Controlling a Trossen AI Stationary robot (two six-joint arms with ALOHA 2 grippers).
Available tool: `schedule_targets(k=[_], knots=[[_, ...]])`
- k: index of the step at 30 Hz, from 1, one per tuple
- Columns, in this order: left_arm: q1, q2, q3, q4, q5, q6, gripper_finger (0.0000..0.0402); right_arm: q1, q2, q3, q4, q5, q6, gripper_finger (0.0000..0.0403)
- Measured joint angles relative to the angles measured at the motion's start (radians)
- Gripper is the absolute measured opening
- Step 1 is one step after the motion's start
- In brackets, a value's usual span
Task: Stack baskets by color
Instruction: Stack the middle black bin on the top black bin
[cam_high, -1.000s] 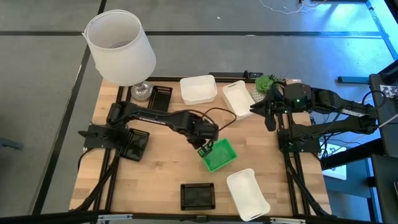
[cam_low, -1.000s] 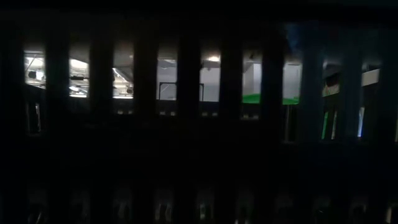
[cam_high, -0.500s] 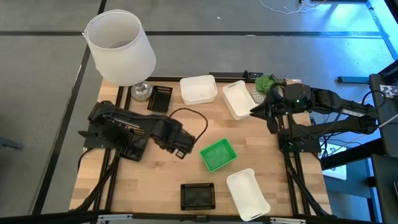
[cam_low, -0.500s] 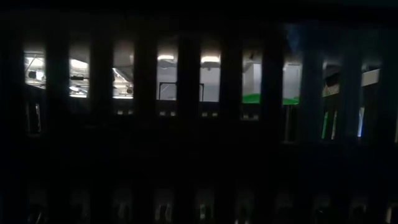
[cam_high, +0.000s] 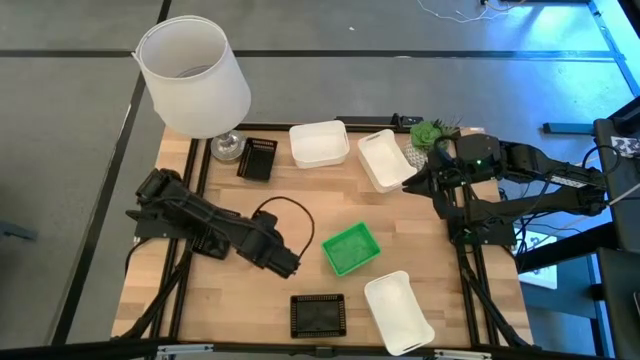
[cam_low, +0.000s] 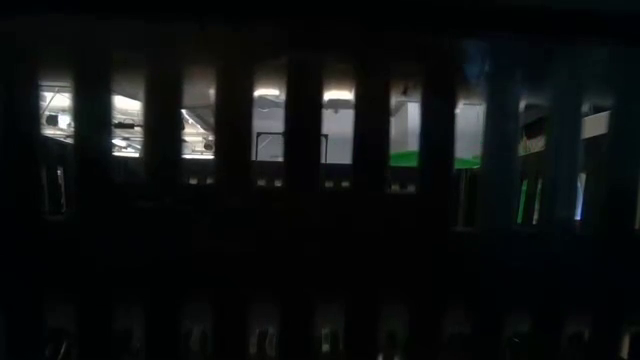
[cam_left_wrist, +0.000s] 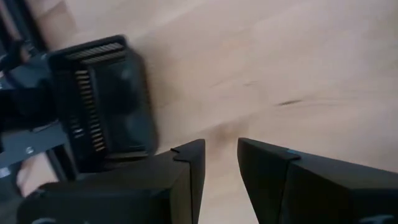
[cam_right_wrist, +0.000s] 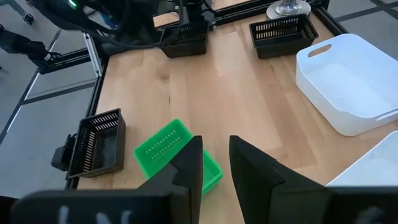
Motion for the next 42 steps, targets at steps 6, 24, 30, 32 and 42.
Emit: schedule_targets(k=[6,24,30,32,42], knots=[[0.000,-0.042,-0.151,0.001,0.055,-0.012,0.0086,0.000,0.000,0.000,0.000,0.000,0.005,0.0079],[0.002,-0.228,-0.509,0.180,0.038,-0.097,0.0086,0.000,0.001,0.000,0.057,0.003,0.057,0.0079],[0.012,-0.229,-0.563,0.206,0.027,-0.101,0.0086,0.000,0.001,0.000,0.082,0.034,0.057,0.0079],[0.013,-0.229,-0.576,0.210,0.027,-0.114,0.0086,0.000,0.001,0.000,0.084,0.045,0.057,0.0079],[0.013,-0.229,-0.666,0.363,0.024,-0.115,0.0086,0.000,0.001,0.000,0.091,0.063,0.056,0.0079]])
